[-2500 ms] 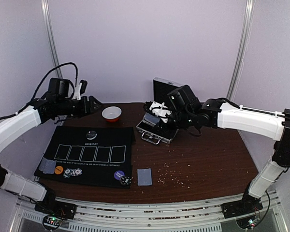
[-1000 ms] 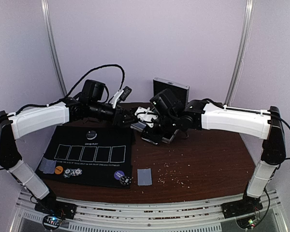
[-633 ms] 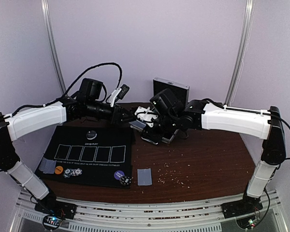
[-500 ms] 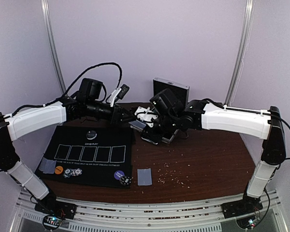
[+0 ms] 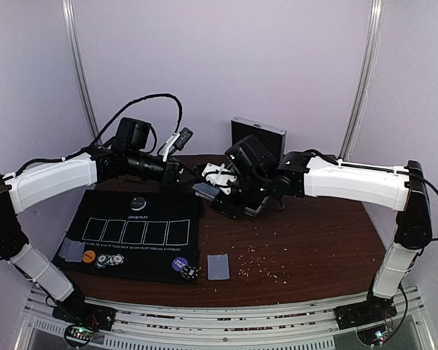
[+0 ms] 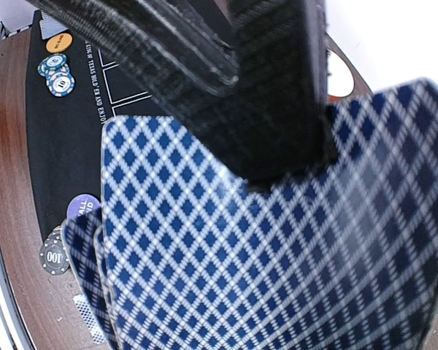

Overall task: Distribute texas hold em gaming equipment
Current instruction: Pick up the poker card from the face-down deck piles, then distribute the poker card in the small blind area.

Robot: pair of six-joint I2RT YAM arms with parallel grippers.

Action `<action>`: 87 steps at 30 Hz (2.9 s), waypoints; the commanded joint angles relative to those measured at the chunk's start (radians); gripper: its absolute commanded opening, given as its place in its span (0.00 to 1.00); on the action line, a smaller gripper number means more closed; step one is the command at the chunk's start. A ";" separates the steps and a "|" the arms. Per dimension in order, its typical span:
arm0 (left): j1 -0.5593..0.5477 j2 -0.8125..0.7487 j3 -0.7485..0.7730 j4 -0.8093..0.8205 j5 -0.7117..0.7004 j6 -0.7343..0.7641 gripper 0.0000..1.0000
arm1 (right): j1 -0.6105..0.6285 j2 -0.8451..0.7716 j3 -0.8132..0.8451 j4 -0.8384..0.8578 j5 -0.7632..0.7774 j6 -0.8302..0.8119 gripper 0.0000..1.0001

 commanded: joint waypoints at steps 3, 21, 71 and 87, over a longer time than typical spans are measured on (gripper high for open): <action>0.000 -0.026 0.005 -0.005 0.029 0.013 0.00 | 0.003 -0.018 -0.008 0.014 0.023 -0.003 0.40; 0.041 -0.032 -0.043 0.049 0.111 -0.026 0.03 | -0.004 -0.032 -0.031 0.026 0.027 0.003 0.40; -0.251 0.300 0.240 -0.682 -0.216 0.485 0.00 | -0.241 -0.336 -0.304 -0.057 0.208 0.018 0.40; -0.332 0.534 0.398 -0.729 -0.278 0.512 0.00 | -0.247 -0.356 -0.324 -0.055 0.207 0.020 0.40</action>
